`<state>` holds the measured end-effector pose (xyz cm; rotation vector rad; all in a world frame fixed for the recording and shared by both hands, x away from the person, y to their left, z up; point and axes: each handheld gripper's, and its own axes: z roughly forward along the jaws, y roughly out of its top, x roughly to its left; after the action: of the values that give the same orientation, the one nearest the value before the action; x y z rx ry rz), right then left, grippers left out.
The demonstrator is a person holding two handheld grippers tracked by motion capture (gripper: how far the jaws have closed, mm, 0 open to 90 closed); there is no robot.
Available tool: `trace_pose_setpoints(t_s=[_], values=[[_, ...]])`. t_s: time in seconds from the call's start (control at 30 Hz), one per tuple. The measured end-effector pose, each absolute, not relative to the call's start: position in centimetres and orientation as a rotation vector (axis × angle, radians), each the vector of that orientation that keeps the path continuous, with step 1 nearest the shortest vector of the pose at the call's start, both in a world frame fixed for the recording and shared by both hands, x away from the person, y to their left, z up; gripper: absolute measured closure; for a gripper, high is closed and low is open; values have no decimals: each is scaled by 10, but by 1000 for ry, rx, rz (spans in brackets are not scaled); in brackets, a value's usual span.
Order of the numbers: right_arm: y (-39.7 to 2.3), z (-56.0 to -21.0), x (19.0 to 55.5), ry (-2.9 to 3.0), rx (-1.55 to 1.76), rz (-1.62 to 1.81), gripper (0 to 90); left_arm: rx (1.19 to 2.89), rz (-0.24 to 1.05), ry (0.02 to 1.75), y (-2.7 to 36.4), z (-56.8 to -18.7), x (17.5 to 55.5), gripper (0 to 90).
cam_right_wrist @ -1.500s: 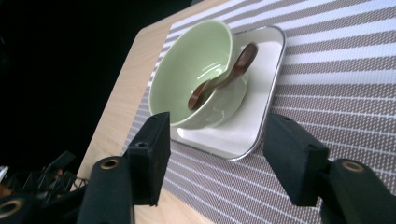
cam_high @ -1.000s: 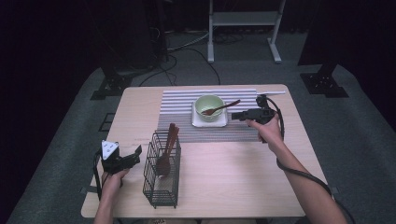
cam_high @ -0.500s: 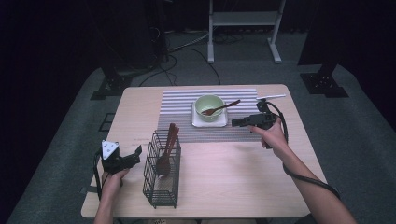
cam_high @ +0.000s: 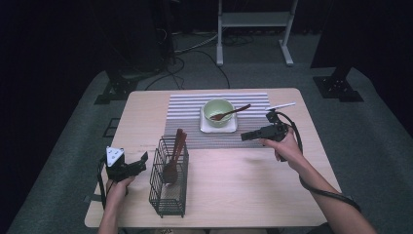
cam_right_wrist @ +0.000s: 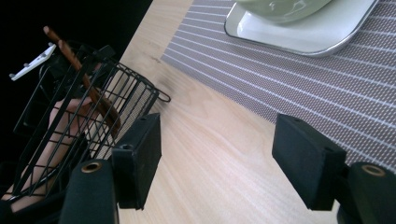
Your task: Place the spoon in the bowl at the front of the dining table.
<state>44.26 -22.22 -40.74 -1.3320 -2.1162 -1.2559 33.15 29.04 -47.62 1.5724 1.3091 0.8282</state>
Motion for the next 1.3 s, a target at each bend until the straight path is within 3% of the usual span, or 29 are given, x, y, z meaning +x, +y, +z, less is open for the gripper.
trace_pose_setpoints(t_s=[1.3], values=[[-216, -413, 392, -2131, -1174, -1200, 310, 1575, 832, 1309, 290, -476, 332, 17]])
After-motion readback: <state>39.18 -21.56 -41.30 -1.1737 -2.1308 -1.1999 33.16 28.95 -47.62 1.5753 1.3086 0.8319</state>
